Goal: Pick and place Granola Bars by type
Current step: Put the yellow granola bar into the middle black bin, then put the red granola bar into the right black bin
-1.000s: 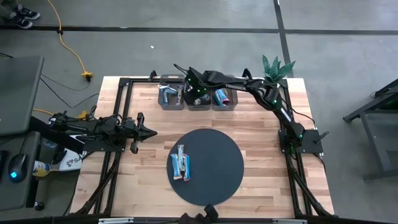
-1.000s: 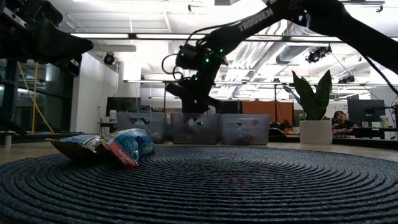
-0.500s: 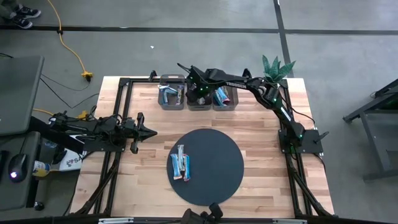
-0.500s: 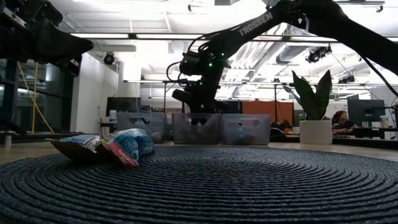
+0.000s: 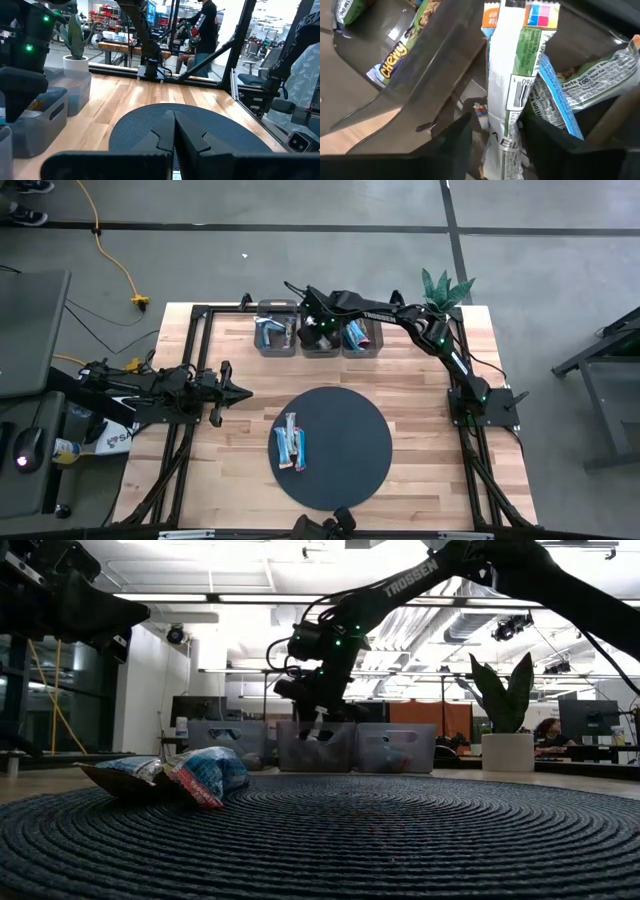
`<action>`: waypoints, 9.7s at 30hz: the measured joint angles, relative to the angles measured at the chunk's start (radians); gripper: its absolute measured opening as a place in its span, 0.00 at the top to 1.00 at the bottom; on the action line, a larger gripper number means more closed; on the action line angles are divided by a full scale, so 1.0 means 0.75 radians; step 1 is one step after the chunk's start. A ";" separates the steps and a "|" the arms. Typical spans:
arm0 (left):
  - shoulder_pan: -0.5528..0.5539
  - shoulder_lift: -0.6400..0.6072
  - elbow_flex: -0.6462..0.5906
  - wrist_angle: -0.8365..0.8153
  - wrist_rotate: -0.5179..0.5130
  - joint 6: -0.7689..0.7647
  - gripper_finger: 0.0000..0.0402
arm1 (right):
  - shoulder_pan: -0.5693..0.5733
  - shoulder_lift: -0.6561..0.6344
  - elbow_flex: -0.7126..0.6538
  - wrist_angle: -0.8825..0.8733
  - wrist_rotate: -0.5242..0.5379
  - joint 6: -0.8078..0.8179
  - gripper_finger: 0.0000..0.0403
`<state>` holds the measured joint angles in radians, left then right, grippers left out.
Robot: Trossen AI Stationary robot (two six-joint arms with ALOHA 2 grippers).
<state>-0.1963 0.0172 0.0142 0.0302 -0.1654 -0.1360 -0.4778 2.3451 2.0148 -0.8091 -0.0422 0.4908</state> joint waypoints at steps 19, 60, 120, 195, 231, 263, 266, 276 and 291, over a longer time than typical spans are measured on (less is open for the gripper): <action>0.000 0.000 0.000 0.000 0.000 0.000 1.00 | -0.030 -0.142 0.000 0.031 0.046 -0.035 0.52; 0.000 0.000 0.000 0.000 0.000 0.000 1.00 | 0.652 -0.521 0.000 0.627 -0.220 0.246 0.52; 0.000 0.000 0.000 0.000 0.000 0.000 1.00 | 1.073 -0.024 -0.001 0.087 0.041 1.056 0.52; 0.000 0.000 0.000 0.000 0.000 0.000 1.00 | 1.021 0.062 -0.001 0.050 0.032 1.045 0.46; 0.000 0.000 0.000 0.000 -0.001 0.000 1.00 | 1.003 0.115 0.002 0.136 -0.033 1.047 0.66; 0.000 0.000 0.000 0.000 0.000 0.000 1.00 | 1.002 -0.127 -0.002 0.191 -0.101 0.891 0.79; 0.000 0.000 0.000 0.000 0.000 0.000 1.00 | 0.998 -0.160 -0.002 0.246 -0.069 0.783 0.79; 0.000 0.000 0.000 0.000 0.000 0.000 1.00 | 0.982 -0.203 0.000 0.495 -0.095 0.405 0.79; 0.000 0.000 0.000 0.000 0.000 0.000 1.00 | 0.925 -0.204 0.000 1.105 -0.236 0.199 0.79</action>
<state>-0.1967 0.0170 0.0143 0.0301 -0.1655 -0.1360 0.2161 2.1918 2.0148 0.0197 -0.2193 0.6401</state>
